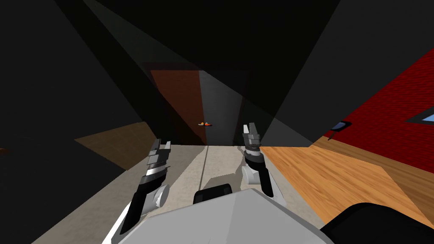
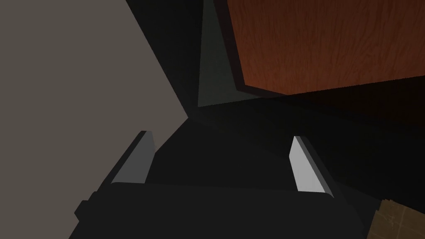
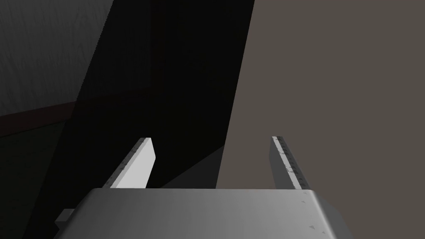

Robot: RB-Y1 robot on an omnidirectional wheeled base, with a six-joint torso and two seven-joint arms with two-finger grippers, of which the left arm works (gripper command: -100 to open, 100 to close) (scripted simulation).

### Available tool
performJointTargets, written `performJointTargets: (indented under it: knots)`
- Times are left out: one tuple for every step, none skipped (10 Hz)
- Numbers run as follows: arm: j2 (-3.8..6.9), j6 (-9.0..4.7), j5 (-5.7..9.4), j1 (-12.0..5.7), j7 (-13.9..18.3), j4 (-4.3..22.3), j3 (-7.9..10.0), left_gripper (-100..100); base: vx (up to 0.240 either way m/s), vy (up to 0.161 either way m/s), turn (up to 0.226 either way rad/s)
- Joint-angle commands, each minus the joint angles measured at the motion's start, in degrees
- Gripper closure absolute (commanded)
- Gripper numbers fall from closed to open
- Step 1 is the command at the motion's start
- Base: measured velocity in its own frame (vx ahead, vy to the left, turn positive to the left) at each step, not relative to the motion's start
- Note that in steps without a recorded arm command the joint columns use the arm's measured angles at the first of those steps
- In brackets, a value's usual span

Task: Pull the door open

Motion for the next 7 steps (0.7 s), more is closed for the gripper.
performJointTargets:
  knots:
    - [0.34,-0.42,0.07,-0.37,0.4,1.7,0.02,-100,0.085,0.002,-0.059]
    - [0.58,-0.68,0.13,-0.60,0.6,2.8,0.04,-100,0.089,-0.004,-0.066]
    - [0.81,-0.94,0.18,-0.83,0.8,3.9,0.06,-100,0.093,0.002,-0.065]
    - [1.04,-1.20,0.24,-1.06,1.0,5.0,0.09,-100,0.097,0.003,-0.056]
    - [1.27,-1.46,0.29,-1.29,1.2,6.1,0.11,-100,0.103,-0.003,-0.051]
    - [1.50,-1.72,0.35,-1.52,1.5,7.1,0.13,-100,0.097,0.000,-0.053]
    - [1.75,-2.01,0.41,-1.77,1.7,8.3,0.15,-100,0.096,0.014,-0.066]
